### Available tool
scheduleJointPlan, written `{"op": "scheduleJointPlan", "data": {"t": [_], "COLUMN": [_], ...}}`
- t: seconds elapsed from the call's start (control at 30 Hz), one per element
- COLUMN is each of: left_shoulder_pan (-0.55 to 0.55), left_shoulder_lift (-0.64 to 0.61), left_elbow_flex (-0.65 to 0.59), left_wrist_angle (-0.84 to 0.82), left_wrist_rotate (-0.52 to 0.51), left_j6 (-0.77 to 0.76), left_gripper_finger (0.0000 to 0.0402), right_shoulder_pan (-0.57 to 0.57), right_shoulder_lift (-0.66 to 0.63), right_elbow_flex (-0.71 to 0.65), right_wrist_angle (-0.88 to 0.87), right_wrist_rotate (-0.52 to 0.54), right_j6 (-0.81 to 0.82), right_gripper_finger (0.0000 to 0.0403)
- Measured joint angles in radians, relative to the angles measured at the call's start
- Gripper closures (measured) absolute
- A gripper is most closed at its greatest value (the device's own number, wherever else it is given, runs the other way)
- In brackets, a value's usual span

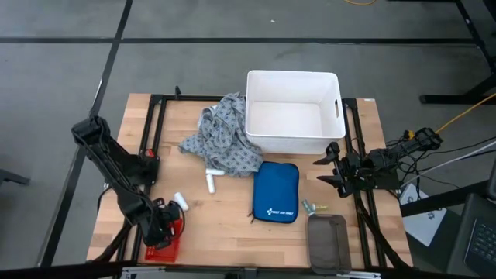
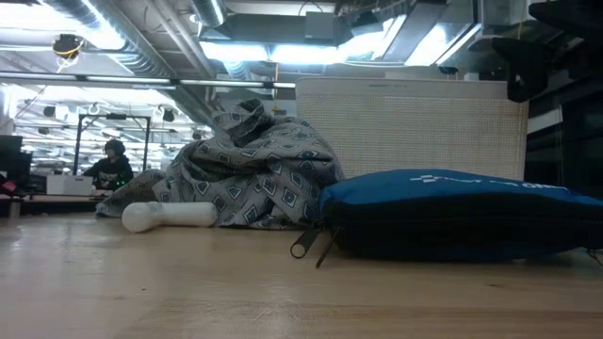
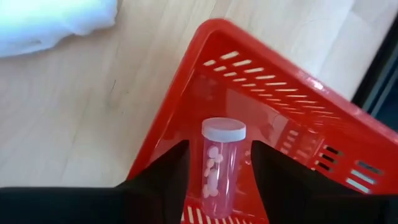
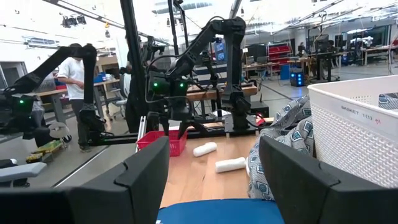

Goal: Pick & Place Medicine items
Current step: Put the blue pill bottle into the red bin

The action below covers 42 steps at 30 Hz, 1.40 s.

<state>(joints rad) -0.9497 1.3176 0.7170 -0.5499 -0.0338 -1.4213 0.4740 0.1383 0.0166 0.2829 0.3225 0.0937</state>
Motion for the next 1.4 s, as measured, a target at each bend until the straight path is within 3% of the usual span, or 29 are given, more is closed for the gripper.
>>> {"op": "scheduleJointPlan", "data": {"t": [0.13, 0.27, 0.6, 0.77, 0.9, 1.2, 1.4], "left_shoulder_pan": [0.0, 0.0, 0.019, 0.057, 0.118, 0.274, 0.346], "left_shoulder_lift": [-0.032, -0.066, -0.158, -0.165, -0.16, -0.16, -0.156], "left_elbow_flex": [0.0, 0.015, 0.145, 0.15, 0.15, 0.15, 0.149], "left_wrist_angle": [0.001, 0.001, -0.005, -0.011, -0.008, 0.028, 0.237], "left_wrist_rotate": [-0.012, -0.088, -0.455, -0.693, -0.8, -0.807, -0.704], "left_j6": [0.0, 0.034, 0.335, 0.534, 0.668, 0.847, 1.055], "left_gripper_finger": [0.0218, 0.0221, 0.0228, 0.0228, 0.0228, 0.0228, 0.0229], "right_shoulder_pan": [0.0, 0.0, 0.0, 0.0, 0.0, 0.0, 0.0], "right_shoulder_lift": [0.0, 0.0, 0.0, 0.0, 0.0, 0.0, 0.0], "right_elbow_flex": [0.0, 0.0, 0.0, 0.0, 0.0, 0.0, 0.0], "right_wrist_angle": [0.0, 0.0, 0.001, 0.0, 0.001, 0.079, 0.176], "right_wrist_rotate": [0.002, 0.003, 0.003, 0.003, 0.004, 0.061, 0.055], "right_j6": [-0.004, -0.021, -0.027, -0.027, -0.031, -0.132, -0.237], "right_gripper_finger": [0.0154, 0.0154, 0.0154, 0.0154, 0.0154, 0.0154, 0.0154]}}
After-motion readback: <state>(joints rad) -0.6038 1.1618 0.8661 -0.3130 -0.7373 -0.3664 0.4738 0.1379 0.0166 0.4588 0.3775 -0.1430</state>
